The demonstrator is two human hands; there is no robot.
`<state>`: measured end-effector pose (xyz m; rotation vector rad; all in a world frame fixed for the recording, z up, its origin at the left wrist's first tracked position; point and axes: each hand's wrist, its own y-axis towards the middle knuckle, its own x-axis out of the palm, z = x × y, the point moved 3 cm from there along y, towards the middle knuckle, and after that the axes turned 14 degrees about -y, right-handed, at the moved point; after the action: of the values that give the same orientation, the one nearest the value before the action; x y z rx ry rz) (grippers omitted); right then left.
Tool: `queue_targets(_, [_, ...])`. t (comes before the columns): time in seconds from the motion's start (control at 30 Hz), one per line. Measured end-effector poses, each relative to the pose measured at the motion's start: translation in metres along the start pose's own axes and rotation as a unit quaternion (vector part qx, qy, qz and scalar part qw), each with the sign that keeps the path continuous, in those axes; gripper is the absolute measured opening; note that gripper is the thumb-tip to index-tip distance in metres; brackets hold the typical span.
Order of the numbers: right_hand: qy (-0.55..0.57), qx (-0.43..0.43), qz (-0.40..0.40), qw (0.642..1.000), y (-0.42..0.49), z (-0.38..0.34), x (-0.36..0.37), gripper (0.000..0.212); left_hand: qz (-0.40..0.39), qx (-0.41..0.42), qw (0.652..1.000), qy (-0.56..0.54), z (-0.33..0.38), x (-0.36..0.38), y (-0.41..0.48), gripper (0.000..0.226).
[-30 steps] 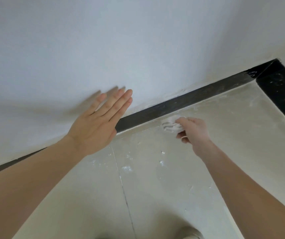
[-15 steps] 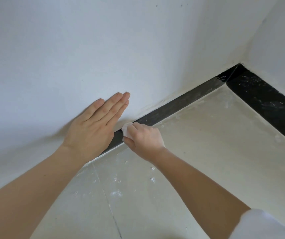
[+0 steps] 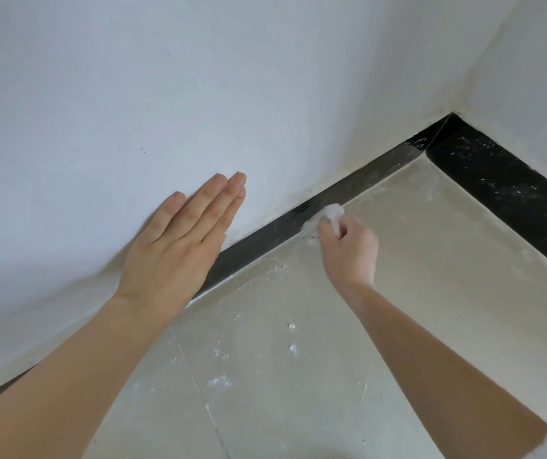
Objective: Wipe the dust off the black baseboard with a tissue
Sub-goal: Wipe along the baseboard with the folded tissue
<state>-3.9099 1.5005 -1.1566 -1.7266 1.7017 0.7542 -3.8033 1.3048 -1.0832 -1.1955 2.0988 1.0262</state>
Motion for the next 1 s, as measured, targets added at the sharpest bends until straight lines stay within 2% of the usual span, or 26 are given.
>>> queue_targets(0.1, [-0.003,-0.062,-0.107,0.992,-0.049,-0.018,0.026,0.045,-0.006,-0.005,1.000,-0.004,0.000,0.001,-0.001,0.080])
queue_targets(0.17, [0.016,-0.096,-0.178,0.979,-0.083,-0.035,0.051,0.043,-0.009,-0.005,1.000,0.002,0.000,0.001,0.000,0.078])
queue_targets(0.27, [0.092,-0.067,-0.228,0.967,-0.112,-0.055,0.084,0.046,-0.022,0.002,1.000,0.001,0.002,0.001,0.000,0.070])
queue_targets(0.4, [0.163,0.036,-0.191,0.967,-0.095,-0.055,0.089,0.038,-0.022,0.005,1.000,-0.011,0.000,-0.001,0.000,0.067])
queue_targets(0.67, [0.143,0.125,-0.027,0.981,0.010,-0.006,0.035,0.034,-0.018,-0.004,0.999,-0.027,0.002,-0.001,0.001,0.065])
queue_targets(0.73, [0.191,0.208,0.005,0.959,0.028,0.008,0.024,0.029,-0.015,-0.004,1.000,-0.025,0.002,-0.001,0.002,0.066])
queue_targets(0.83, [0.322,0.312,0.039,0.893,0.031,0.022,0.011,0.025,-0.016,-0.005,1.000,-0.023,0.003,-0.001,0.003,0.067])
queue_targets(0.9, [0.325,0.313,0.019,0.892,0.012,0.021,0.012,0.025,-0.021,-0.007,1.000,-0.013,0.003,0.000,0.002,0.066])
queue_targets(1.0, [0.296,0.254,-0.133,0.911,-0.036,-0.002,0.040,0.024,-0.025,-0.018,0.999,-0.018,0.003,0.000,0.003,0.064])
